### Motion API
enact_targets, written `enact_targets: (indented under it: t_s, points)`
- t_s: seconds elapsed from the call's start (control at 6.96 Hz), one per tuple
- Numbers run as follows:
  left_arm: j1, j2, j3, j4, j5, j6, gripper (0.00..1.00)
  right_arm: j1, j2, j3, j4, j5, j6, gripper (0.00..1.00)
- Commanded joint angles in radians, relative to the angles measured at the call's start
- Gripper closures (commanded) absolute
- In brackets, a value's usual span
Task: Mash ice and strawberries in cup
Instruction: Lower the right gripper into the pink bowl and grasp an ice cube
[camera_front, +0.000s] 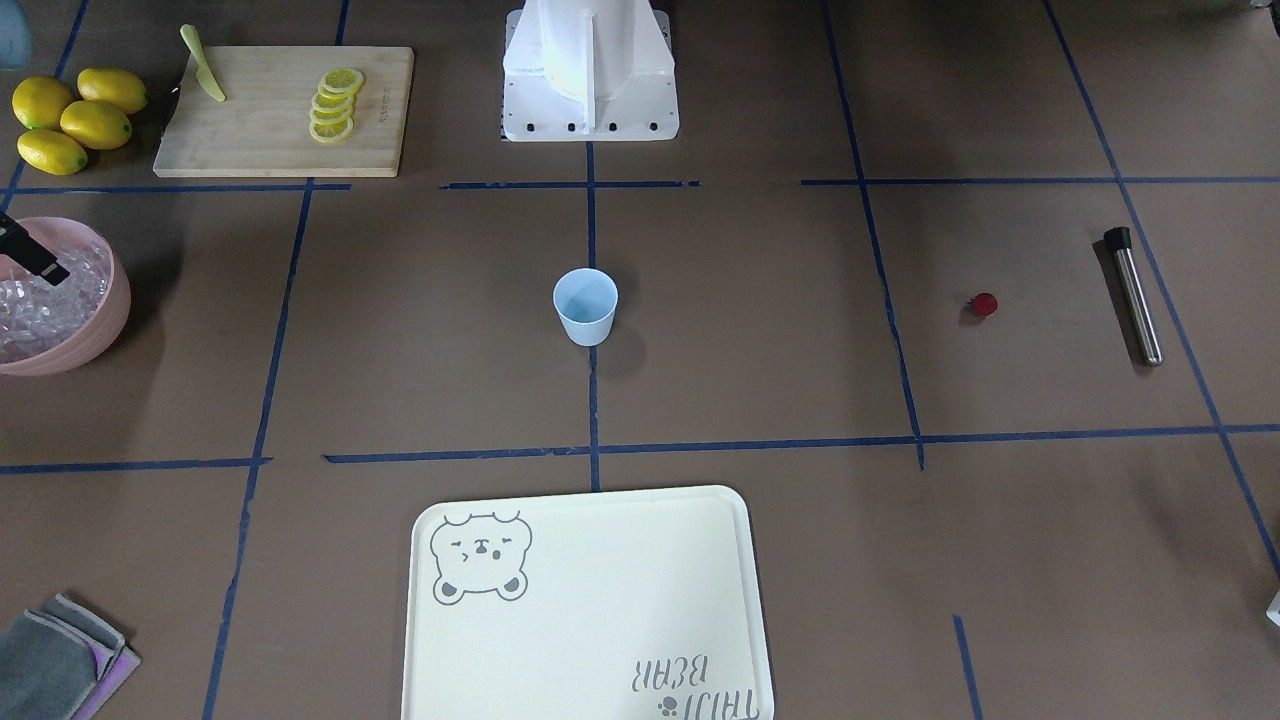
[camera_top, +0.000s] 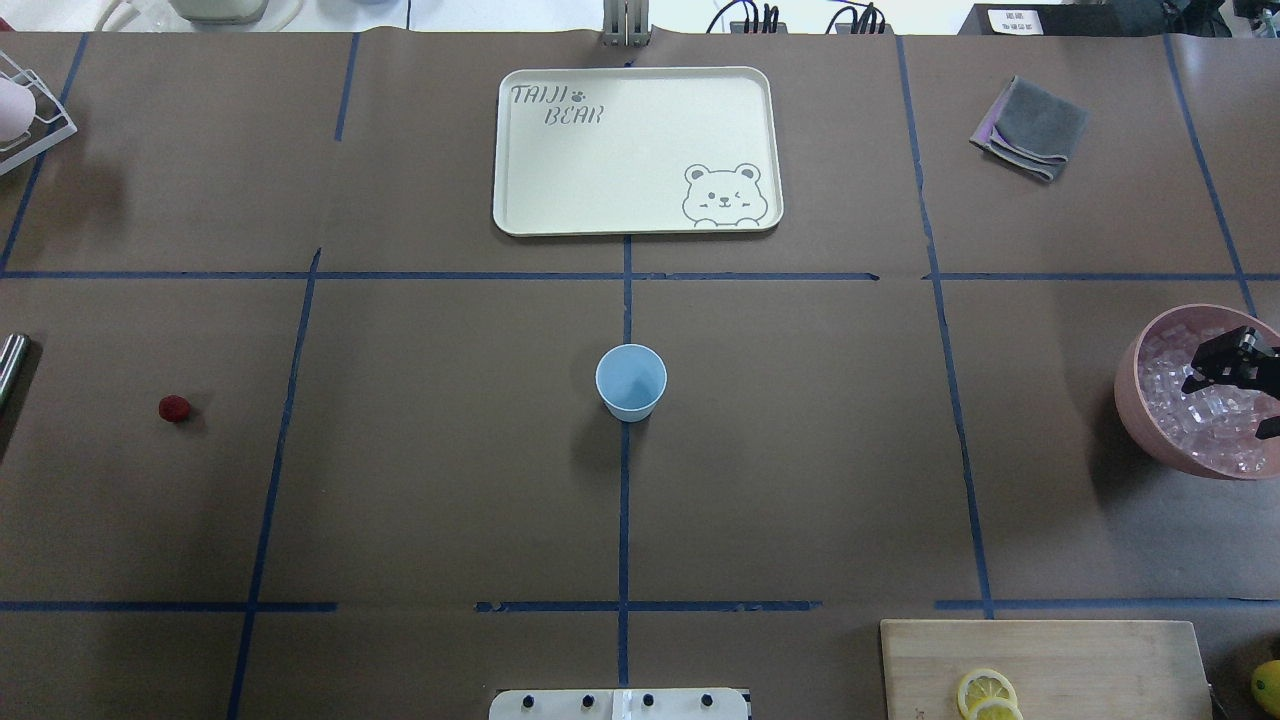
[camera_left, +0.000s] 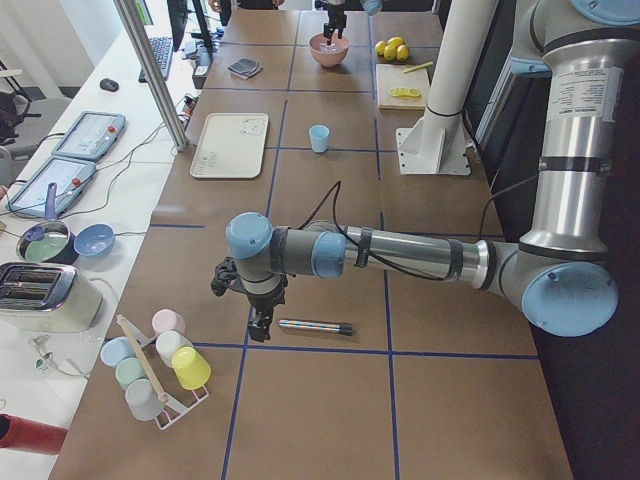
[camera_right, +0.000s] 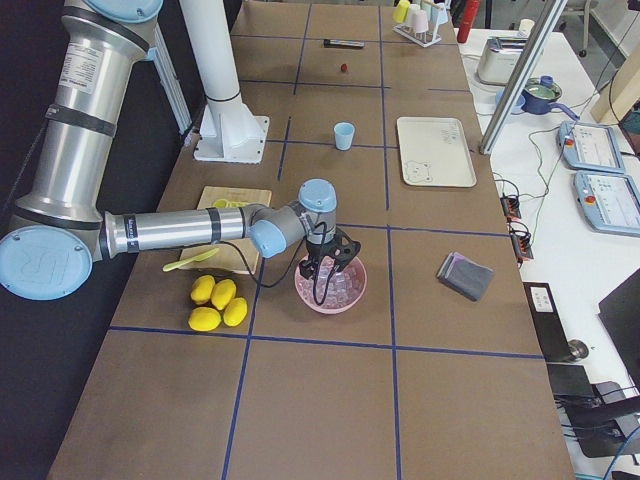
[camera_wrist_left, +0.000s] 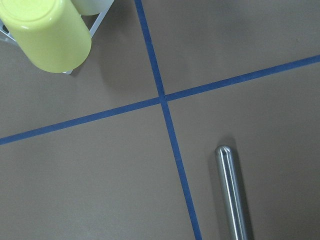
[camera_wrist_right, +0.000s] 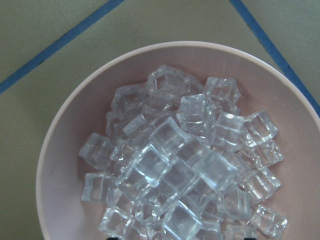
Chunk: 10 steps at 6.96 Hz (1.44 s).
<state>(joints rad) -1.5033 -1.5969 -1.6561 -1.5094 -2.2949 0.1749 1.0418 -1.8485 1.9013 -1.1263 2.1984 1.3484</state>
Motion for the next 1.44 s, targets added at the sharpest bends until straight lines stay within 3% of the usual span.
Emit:
enact_targets:
  t_s: [0.0, 0.14, 0.43, 0.57, 0.72, 1.15, 1.29]
  points:
    - [0.0, 0.0, -0.002, 0.0, 0.0, -0.002, 0.0, -0.026, 0.026, -0.025, -0.003, -0.04, 0.005, 0.16]
    - [0.0, 0.0, -0.002, 0.0, 0.0, -0.002, 0.0, -0.026, 0.028, -0.031, 0.0, -0.042, 0.005, 0.18]
    - [0.0, 0.002, -0.002, 0.0, 0.0, 0.0, 0.0, -0.026, 0.028, -0.036, 0.0, -0.042, 0.005, 0.33]
    - [0.0, 0.0, -0.002, 0.0, 0.0, 0.0, 0.0, -0.026, 0.028, -0.036, 0.0, -0.042, 0.006, 0.47]
    - [0.0, 0.002, -0.008, 0.0, 0.0, -0.002, 0.0, -0.026, 0.028, -0.036, 0.002, -0.04, 0.012, 0.67]
    - [0.0, 0.002, -0.008, 0.0, 0.0, -0.002, 0.0, -0.026, 0.026, -0.033, 0.002, -0.04, 0.012, 0.97]
    - [0.0, 0.002, -0.008, 0.0, 0.0, -0.002, 0.0, -0.023, 0.028, -0.022, 0.002, -0.033, 0.012, 1.0]
